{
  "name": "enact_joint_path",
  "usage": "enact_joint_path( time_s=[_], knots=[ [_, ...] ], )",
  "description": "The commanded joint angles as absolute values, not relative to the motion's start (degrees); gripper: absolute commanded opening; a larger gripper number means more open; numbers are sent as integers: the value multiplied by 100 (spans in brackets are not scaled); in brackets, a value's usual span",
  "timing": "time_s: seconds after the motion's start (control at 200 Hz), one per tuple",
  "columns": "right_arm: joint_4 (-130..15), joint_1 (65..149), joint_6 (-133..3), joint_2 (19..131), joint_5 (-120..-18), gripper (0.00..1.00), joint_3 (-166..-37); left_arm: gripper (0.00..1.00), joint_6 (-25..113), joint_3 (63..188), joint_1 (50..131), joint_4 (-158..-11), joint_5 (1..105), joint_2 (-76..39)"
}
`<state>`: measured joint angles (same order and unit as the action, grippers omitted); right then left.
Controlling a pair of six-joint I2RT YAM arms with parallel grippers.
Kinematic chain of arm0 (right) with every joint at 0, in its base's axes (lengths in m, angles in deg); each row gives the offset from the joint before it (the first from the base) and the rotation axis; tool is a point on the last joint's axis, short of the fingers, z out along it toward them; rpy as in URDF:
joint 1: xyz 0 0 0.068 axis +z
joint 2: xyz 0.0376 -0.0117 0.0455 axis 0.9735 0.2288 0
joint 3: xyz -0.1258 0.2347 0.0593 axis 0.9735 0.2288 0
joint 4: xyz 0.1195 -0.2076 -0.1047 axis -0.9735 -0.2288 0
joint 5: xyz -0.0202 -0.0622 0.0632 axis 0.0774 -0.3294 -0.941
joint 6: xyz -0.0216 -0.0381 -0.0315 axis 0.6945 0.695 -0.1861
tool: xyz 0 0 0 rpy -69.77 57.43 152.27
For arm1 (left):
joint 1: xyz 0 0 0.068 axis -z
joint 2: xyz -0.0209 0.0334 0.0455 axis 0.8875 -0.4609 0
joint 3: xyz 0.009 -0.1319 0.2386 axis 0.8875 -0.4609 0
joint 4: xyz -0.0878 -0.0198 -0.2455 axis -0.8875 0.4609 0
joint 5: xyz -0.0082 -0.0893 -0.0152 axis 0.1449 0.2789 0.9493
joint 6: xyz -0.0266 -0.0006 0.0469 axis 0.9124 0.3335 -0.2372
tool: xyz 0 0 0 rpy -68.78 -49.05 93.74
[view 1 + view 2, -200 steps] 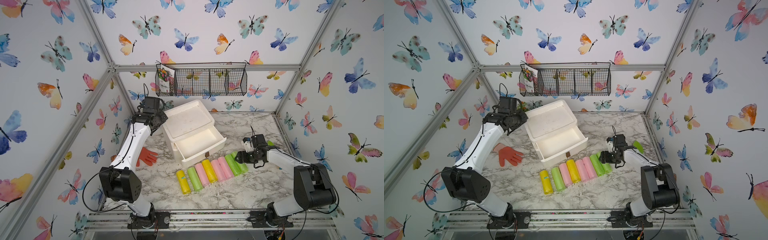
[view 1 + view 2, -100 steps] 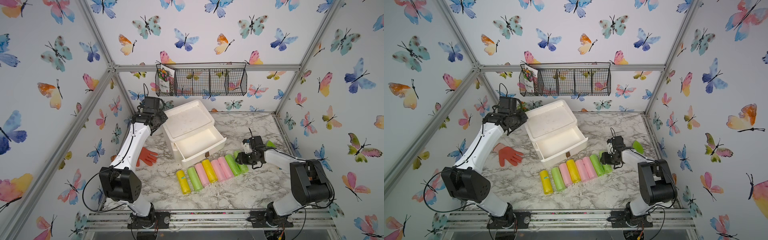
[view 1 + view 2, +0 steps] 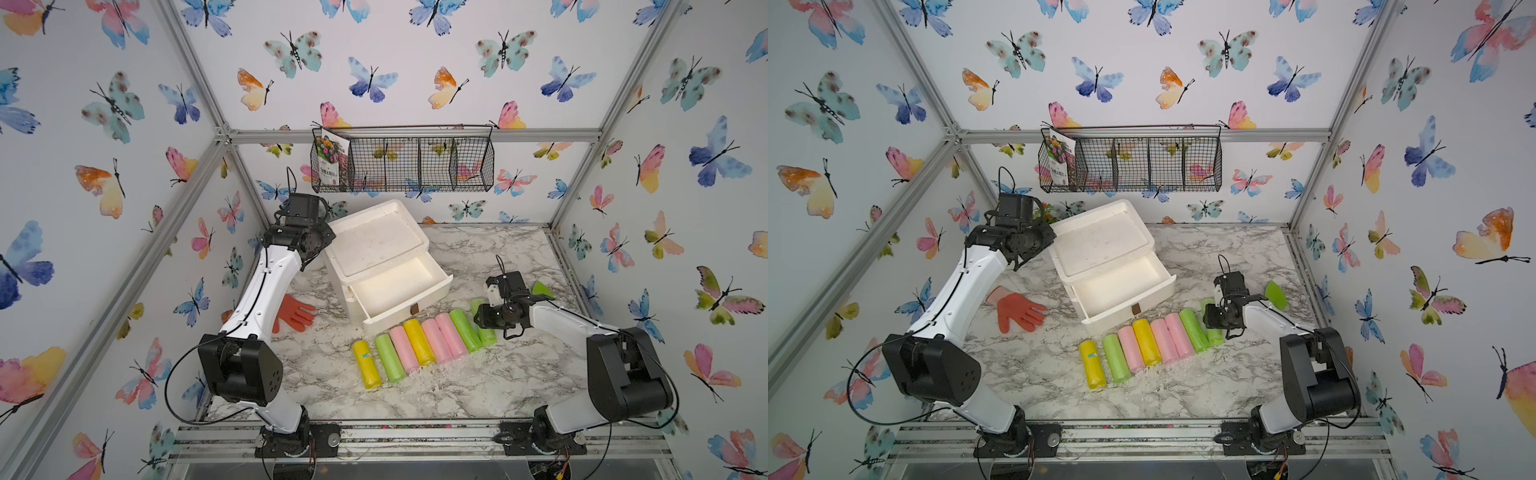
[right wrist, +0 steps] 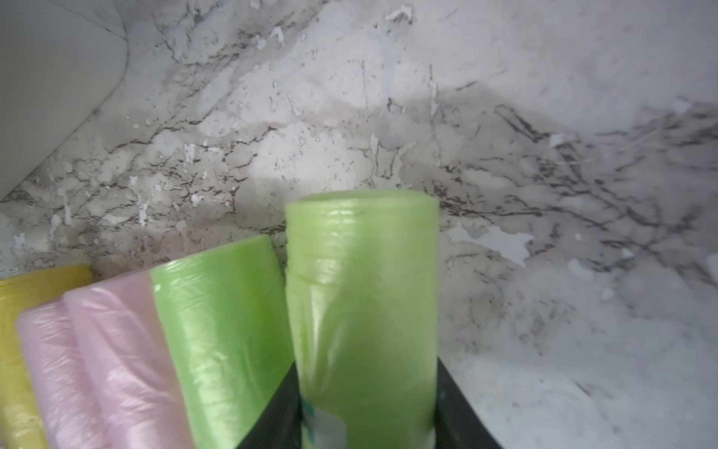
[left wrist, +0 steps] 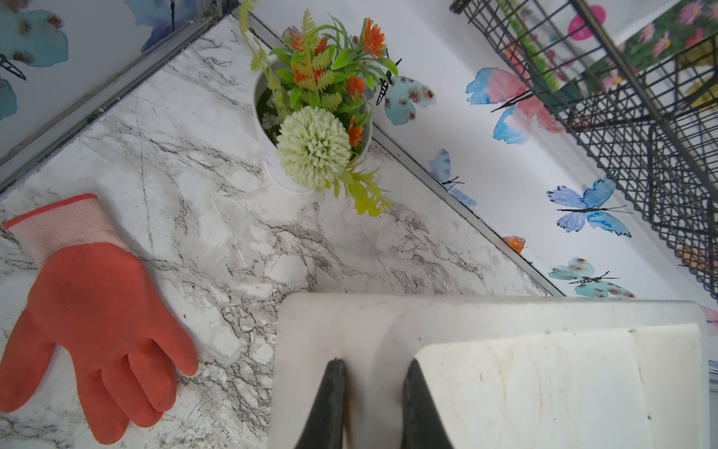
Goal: Sort the rolls of trash bags by color and place them into the drawer
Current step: Pick up the roll of trash bags from the center of the board.
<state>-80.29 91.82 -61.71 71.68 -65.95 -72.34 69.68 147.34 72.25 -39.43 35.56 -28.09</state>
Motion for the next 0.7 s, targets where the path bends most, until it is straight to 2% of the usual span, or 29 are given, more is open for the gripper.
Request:
enact_joint_path(
  time_s=[0.0,0.165,0.441,0.566,0.641,0.696],
  knots=[
    [-8610,9198,-6299,6738,-6309,41,-7678,0,7482,14442,7301,-3990,4505,-3043],
    [-9164,9198,-6495,6217,-6700,41,-8046,0,7493,14407,7296,-4006,4515,-2963],
    [-9245,9207,-7690,5069,-8100,42,-9124,0,7513,14392,7297,-4030,4554,-2923],
    [-8638,9211,-8668,4695,-8605,43,-9451,0,7541,14379,7297,-4051,4567,-2910],
    [-7762,9247,-9719,4508,-8989,43,-9182,0,7567,14376,7294,-4064,4552,-2902],
    [-6958,9409,-10502,4306,-8888,43,-8789,0,7581,14371,7301,-4064,4540,-2901]
  ],
)
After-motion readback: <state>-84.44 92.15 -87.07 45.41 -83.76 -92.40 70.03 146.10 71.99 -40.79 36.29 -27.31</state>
